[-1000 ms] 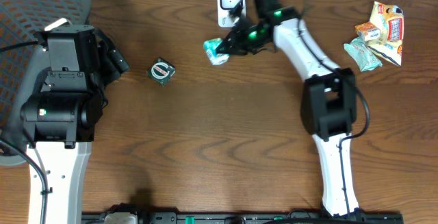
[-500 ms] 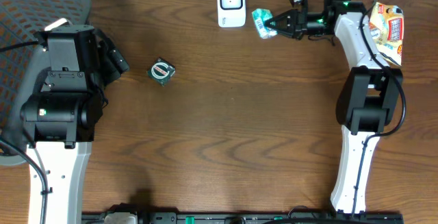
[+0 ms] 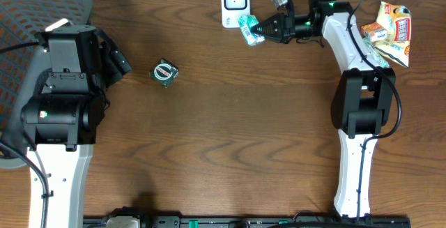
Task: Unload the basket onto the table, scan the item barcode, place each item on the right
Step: 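Raise the teal pack up to the scanner face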
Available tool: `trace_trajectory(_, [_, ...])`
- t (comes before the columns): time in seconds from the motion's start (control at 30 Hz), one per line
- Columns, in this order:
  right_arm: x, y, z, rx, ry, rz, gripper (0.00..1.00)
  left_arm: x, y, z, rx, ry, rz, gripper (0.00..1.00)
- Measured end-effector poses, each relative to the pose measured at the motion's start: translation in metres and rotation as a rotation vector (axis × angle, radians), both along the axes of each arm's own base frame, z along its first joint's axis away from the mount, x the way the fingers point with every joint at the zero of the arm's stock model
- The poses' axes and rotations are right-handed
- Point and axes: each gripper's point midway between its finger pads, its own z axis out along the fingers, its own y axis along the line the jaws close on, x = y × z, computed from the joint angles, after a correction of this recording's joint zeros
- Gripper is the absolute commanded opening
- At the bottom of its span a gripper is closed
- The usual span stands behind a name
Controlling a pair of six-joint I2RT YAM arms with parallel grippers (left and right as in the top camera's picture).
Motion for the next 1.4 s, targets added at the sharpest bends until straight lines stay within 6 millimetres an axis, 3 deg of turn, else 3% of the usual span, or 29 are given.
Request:
trace_trajectory(0.23, [0.0, 0.001, -0.002, -0.014, -0.004, -0.002, 0.01, 0.0, 0.0, 0.0, 0.0, 0.0, 0.0, 0.98])
trace_trajectory(0.37, [0.001, 0.008, -0.016, -0.095, -0.011, -0.01, 0.01, 0.0, 0.0, 0.0, 0.0, 0.0, 0.0, 0.98])
trace_trajectory(0.6, [0.004, 0.036, -0.095, -0.595, -0.035, -0.075, 0.01, 0.0, 0.0, 0.0, 0.0, 0.0, 0.0, 0.98])
trace_trajectory(0.67, [0.007, 0.037, -0.121, -0.821, -0.091, -0.113, 0.01, 0.0, 0.0, 0.0, 0.0, 0.0, 0.0, 0.98])
trace_trajectory(0.73, [0.02, 0.03, -0.13, -1.059, -0.213, -0.171, 0.01, 0.0, 0.0, 0.0, 0.0, 0.0, 0.0, 0.98])
trace_trajectory(0.83, [0.052, 0.025, -0.115, -1.309, -0.451, -0.295, 0.01, 0.0, 0.0, 0.0, 0.0, 0.0, 0.0, 0.98])
trace_trajectory(0.93, [0.086, 0.036, -0.084, -1.465, -0.736, -0.437, 0.01, 0.0, 0.0, 0.0, 0.0, 0.0, 0.0, 0.98])
trace_trajectory(1.13, [0.124, 0.07, -0.012, -1.533, -1.163, -0.623, 0.01, 0.0, 0.0, 0.0, 0.0, 0.0, 0.0, 0.98])
trace_trajectory(1.27, [0.139, 0.066, 0.018, -1.55, -1.27, -0.718, 0.01, 0.0, 0.0, 0.0, 0.0, 0.0, 0.0, 0.98])
trace_trajectory(1.4, [0.151, 0.049, 0.023, -1.559, -1.296, -0.718, 0.01, 0.0, 0.0, 0.0, 0.0, 0.0, 0.0, 0.97])
